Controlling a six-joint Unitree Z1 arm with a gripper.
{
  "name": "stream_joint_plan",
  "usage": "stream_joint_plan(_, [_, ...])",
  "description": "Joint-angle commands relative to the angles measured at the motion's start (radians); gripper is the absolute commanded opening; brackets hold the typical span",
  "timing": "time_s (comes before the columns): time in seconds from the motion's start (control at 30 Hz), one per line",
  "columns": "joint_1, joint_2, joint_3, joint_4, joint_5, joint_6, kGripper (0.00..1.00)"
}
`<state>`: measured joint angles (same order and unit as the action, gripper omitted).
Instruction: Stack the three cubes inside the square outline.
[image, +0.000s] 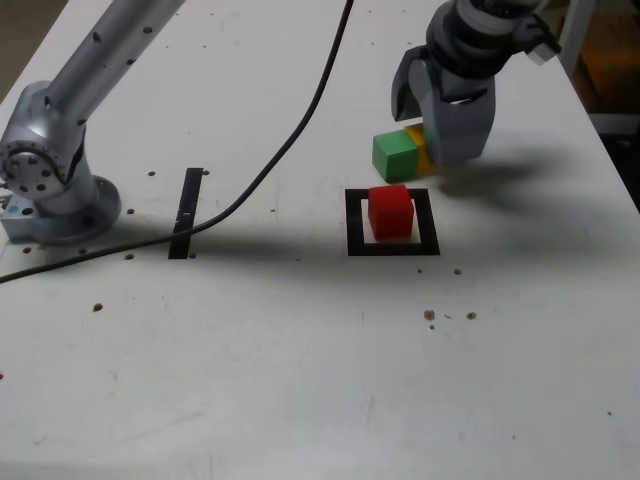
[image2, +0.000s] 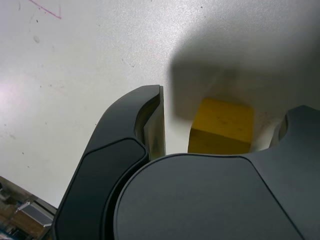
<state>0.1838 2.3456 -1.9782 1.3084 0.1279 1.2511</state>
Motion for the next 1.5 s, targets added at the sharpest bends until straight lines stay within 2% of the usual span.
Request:
stream_joint_plan(0.0, [-0.001,-0.01,-0.004,-0.003,-0.004,0.007,0.82])
stream_joint_plan(0.17, [-0.001,-0.023,0.009,-0.006,-0.022,0.013,0.69])
stream_joint_plan(0.3, [-0.001,-0.04,0.027,-0.008,-0.021,0.01,0.61])
stream_joint_plan(0.57, [-0.006,-0.051,0.046,-0.02,-0.011,0.002,0.55])
stream_joint_plan(0.87, [-0.006,-0.051,0.053,-0.03,-0.027,0.003,0.52])
stream_joint_plan(1.17, [-0.006,-0.04,0.051,-0.027,-0.052,0.006,0.42])
stream_joint_plan(1.47, [-0.009,-0.044,0.056,-0.03,-0.051,0.001,0.35])
